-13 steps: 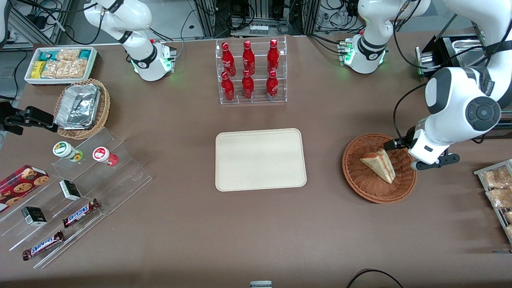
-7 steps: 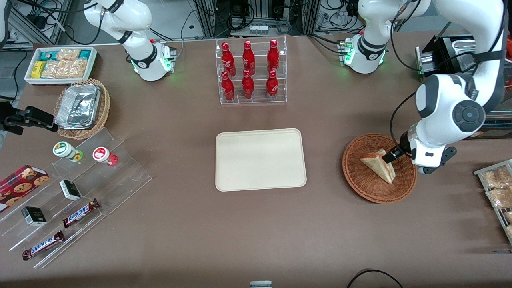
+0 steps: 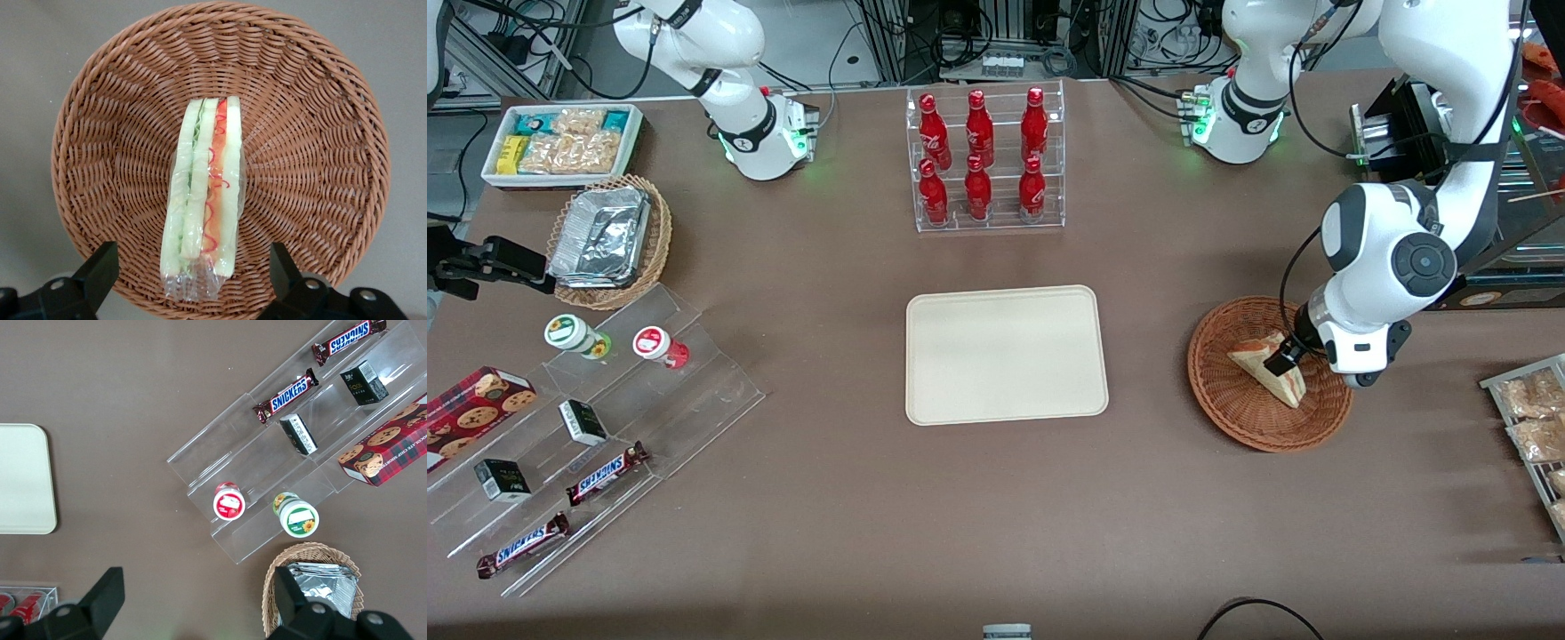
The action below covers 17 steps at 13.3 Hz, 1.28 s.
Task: Place sandwich from basket to tray
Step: 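Lower the left gripper and close it on the sandwich's wrapped edge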
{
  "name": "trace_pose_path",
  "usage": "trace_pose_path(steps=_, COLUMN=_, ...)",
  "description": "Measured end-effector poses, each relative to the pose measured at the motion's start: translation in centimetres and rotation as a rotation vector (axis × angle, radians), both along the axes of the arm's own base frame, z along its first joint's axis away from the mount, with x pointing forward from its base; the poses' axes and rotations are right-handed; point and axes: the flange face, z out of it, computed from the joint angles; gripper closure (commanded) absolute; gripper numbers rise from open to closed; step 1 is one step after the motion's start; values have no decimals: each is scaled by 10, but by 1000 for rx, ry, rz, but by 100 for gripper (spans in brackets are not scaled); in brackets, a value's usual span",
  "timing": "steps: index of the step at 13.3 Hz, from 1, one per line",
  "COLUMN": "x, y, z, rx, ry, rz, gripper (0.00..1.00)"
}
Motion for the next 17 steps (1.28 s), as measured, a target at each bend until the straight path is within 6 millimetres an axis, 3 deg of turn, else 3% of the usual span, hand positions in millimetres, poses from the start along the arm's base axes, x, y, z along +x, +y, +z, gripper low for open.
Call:
trace_pose_path(steps=4, x=1, y=-7, z=-21, rx=-4, ry=-16, rz=14, gripper=0)
trace_pose_path(steps=5, x=0, y=-8, z=-27, rx=-4, ry=-14, rz=17, gripper=7)
trace_pose_path(steps=6, x=-1, y=-8, z=-32, rx=-5, ry=-10, rz=19, gripper=24)
trace_pose_path(steps=8, x=-1, y=-8, z=-37, rx=-5, ry=-7, rz=20, gripper=95)
trace_pose_path(steps=9, x=-1, y=-8, z=-37, rx=-5, ry=-6, rz=20, gripper=100)
trace_pose_path(steps=13, x=-5, y=-7, z=-35, rx=1, ry=28, rz=-17, gripper=100)
trace_pose_path(steps=17, x=-8, y=-15, z=3, rx=15, ry=77, rz=-69, gripper=100)
